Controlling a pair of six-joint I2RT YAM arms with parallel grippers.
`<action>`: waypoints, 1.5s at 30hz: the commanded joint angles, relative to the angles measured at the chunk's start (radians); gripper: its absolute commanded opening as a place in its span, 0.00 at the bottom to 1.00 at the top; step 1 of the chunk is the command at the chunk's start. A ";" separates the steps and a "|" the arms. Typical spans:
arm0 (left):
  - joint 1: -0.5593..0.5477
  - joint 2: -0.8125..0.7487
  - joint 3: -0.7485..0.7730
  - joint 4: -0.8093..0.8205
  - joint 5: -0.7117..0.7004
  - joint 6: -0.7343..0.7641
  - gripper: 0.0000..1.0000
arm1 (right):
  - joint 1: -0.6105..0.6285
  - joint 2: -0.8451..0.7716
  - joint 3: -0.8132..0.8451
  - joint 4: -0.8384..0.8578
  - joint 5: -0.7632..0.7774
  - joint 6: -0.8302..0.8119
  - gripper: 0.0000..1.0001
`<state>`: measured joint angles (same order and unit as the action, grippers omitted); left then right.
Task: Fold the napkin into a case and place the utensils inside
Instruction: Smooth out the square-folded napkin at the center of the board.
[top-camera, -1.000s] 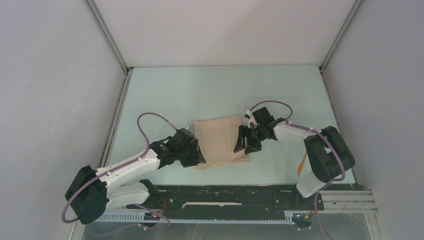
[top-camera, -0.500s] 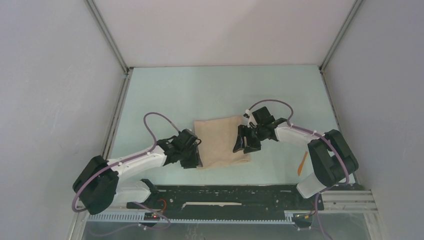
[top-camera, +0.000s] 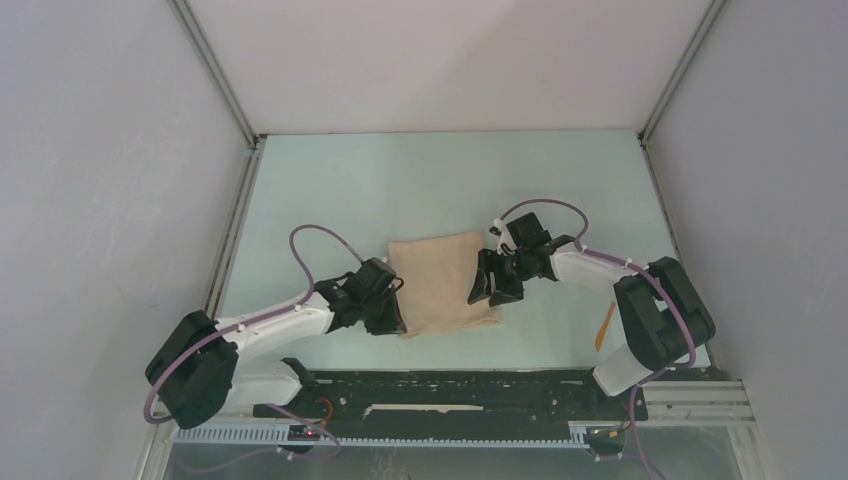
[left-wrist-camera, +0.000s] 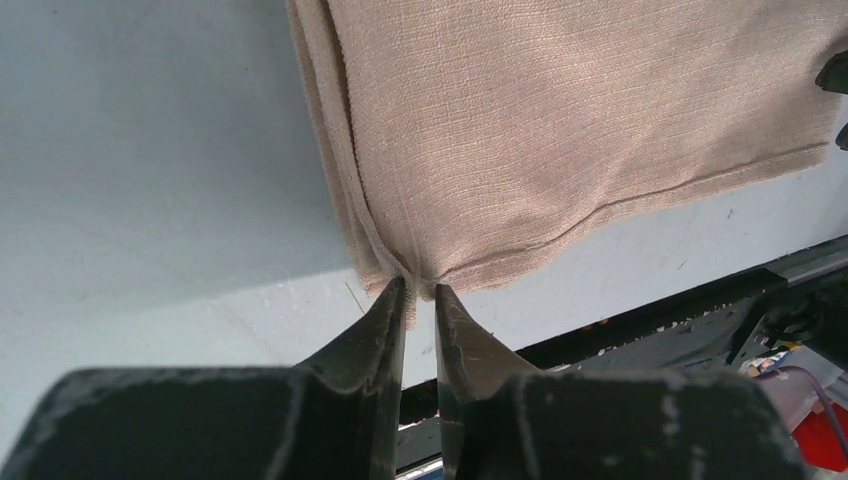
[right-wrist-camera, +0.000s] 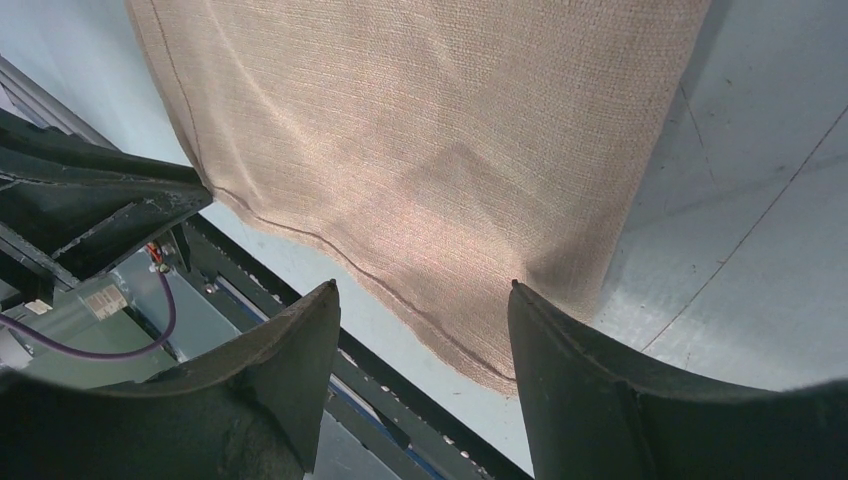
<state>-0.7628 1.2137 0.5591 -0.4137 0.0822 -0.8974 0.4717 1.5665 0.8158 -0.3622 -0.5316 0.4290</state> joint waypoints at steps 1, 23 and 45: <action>-0.008 -0.018 0.007 0.033 -0.011 0.002 0.19 | -0.004 0.008 -0.003 0.012 -0.003 -0.016 0.70; 0.003 -0.221 0.078 -0.085 -0.018 0.044 0.40 | 0.038 -0.036 -0.006 0.015 -0.114 0.006 0.71; 0.019 0.046 0.001 0.069 -0.015 0.102 0.14 | -0.030 -0.152 -0.055 -0.094 -0.044 -0.051 0.73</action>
<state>-0.7479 1.3064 0.5301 -0.2573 0.1349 -0.8574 0.4297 1.5314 0.7193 -0.3603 -0.6182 0.4057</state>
